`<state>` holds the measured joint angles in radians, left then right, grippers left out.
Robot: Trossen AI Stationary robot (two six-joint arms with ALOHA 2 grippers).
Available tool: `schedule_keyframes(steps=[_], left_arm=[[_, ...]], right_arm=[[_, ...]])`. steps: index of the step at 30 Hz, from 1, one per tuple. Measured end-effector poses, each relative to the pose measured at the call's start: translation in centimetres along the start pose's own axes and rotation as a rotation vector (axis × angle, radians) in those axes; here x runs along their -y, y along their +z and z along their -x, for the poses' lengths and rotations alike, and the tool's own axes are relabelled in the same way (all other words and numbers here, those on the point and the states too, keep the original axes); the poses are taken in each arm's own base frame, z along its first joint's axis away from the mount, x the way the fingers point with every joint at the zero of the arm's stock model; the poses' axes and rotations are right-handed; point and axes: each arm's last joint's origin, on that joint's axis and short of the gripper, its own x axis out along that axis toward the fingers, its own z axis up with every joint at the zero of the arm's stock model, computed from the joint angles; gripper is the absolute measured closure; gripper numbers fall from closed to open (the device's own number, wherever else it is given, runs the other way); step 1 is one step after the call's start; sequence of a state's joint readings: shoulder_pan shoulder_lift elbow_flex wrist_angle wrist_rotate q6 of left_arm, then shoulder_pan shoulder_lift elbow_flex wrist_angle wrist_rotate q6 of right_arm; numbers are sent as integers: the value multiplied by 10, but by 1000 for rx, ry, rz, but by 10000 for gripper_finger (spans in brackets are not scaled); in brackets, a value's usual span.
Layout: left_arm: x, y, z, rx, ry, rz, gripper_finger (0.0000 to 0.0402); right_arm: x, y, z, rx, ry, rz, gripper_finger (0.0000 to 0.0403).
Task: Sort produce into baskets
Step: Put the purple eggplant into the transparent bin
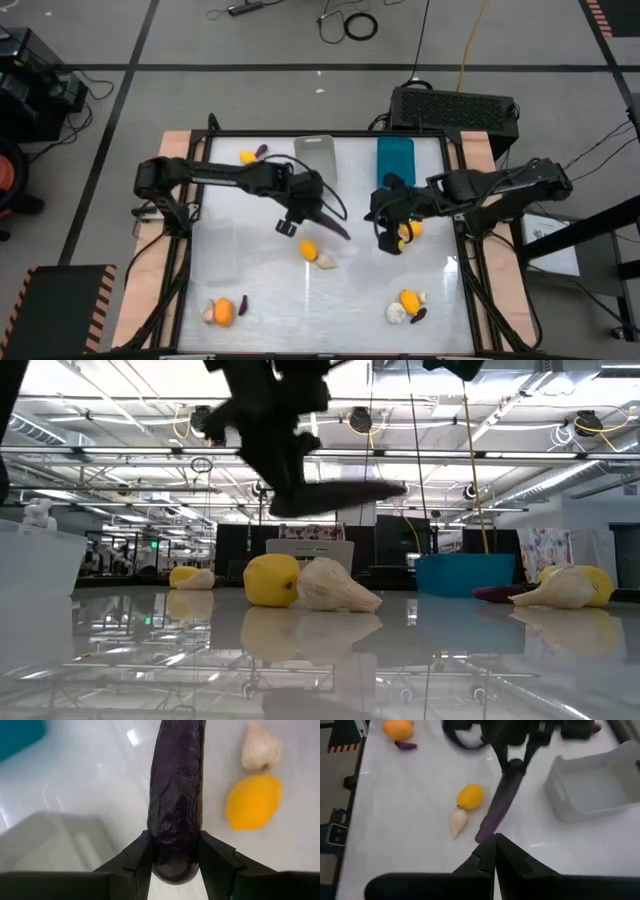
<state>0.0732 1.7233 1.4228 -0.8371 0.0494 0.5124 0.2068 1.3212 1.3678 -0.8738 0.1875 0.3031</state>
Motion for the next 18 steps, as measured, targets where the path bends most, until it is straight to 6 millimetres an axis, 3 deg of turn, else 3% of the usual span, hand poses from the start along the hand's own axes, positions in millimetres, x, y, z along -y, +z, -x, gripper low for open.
schedule_keyframes(steps=[7, 18], left_arm=[[-2, -17, 66, 96, 30, 438, 261], [41, -45, 153, 226, 60, 1109, 263]], right_arm=[[21, 8, 5, 56, -39, 83, 402], [53, 21, -2, 95, -77, 337, 403]])
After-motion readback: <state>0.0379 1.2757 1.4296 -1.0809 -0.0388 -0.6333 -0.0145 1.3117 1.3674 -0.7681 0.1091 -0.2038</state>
